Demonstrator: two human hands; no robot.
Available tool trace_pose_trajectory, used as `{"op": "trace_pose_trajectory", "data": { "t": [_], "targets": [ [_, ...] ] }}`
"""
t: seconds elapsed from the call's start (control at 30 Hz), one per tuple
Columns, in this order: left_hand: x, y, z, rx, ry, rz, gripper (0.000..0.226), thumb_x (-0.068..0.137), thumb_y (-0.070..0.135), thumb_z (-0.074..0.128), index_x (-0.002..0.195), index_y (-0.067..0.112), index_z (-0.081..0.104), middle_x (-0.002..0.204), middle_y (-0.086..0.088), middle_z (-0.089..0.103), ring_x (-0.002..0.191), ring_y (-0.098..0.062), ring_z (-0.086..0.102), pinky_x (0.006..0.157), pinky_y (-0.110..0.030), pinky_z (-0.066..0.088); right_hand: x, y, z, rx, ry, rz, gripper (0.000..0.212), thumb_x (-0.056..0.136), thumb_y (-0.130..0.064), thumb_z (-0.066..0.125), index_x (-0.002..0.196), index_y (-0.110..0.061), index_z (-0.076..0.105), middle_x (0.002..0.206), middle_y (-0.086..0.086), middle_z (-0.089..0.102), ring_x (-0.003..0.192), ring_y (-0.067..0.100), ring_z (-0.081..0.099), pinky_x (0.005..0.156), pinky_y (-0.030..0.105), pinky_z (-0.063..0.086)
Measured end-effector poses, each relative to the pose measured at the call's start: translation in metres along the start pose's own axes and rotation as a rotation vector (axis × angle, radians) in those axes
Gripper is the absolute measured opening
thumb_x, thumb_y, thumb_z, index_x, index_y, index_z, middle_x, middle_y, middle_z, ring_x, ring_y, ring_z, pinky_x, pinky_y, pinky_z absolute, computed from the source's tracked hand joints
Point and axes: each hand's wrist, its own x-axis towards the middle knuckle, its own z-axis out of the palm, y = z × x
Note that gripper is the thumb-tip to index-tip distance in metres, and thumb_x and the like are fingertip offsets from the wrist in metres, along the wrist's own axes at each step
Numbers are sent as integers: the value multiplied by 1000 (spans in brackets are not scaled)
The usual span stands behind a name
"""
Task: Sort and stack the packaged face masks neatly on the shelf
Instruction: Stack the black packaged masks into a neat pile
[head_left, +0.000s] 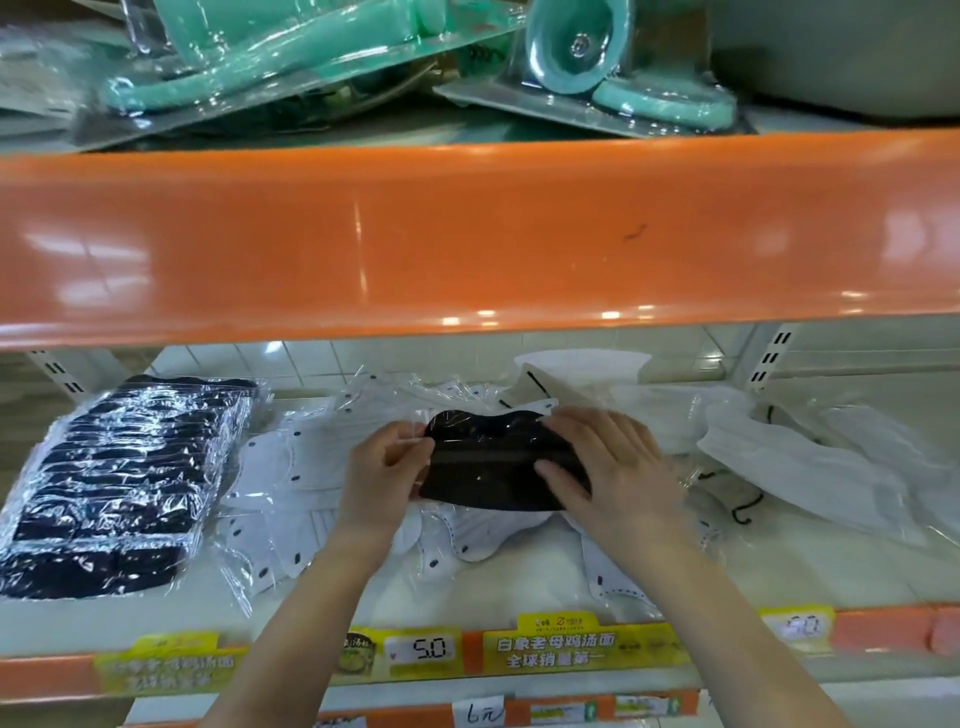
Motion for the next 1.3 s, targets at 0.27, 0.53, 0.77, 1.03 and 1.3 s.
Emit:
{"op": "trace_pose_trajectory", "data": {
  "t": [0.27, 0.53, 0.77, 1.03, 1.3],
  "targets": [
    [-3, -21, -20, -37, 86, -167, 13, 94, -1, 51, 93, 2, 64, 81, -11, 64, 70, -17, 62, 52, -18, 48, -30, -13, 27, 11, -257, -52, 40, 83, -26, 49, 120, -20, 65, 125, -2, 63, 111, 16, 59, 92, 34, 49],
    [-20, -31, -40, 1060, 127, 745, 58, 98, 49, 32, 119, 6, 64, 120, -10, 65, 114, -30, 59, 91, -42, 48, -20, -32, 38, 80, -266, -81, 49, 60, 1, 66, 105, -16, 72, 109, -2, 70, 96, 19, 68, 80, 30, 53],
    [-24, -42, -64, 1234, 43, 715, 26, 75, 19, 61, 99, 17, 71, 91, 2, 71, 77, -20, 69, 55, -29, 51, 1, -82, 54, 64, -222, -114, 41, 63, -9, 69, 104, -14, 72, 108, 1, 70, 95, 20, 67, 85, 30, 46],
    [-15, -43, -139, 1292, 116, 809, 36, 74, 11, 48, 98, 12, 74, 100, -3, 72, 90, -23, 70, 75, -33, 54, 19, -155, 78, 130, -364, -64, 61, 47, -2, 78, 106, -14, 72, 109, 0, 70, 95, 19, 68, 78, 30, 54],
    [-2, -67, -230, 1328, 216, 794, 46, 75, 2, 37, 104, 9, 73, 110, -7, 70, 109, -30, 64, 95, -41, 38, 34, -245, 115, 174, -483, -27, 58, 51, -8, 77, 108, -16, 69, 111, -1, 68, 100, 18, 66, 84, 30, 53]
  ]
}}
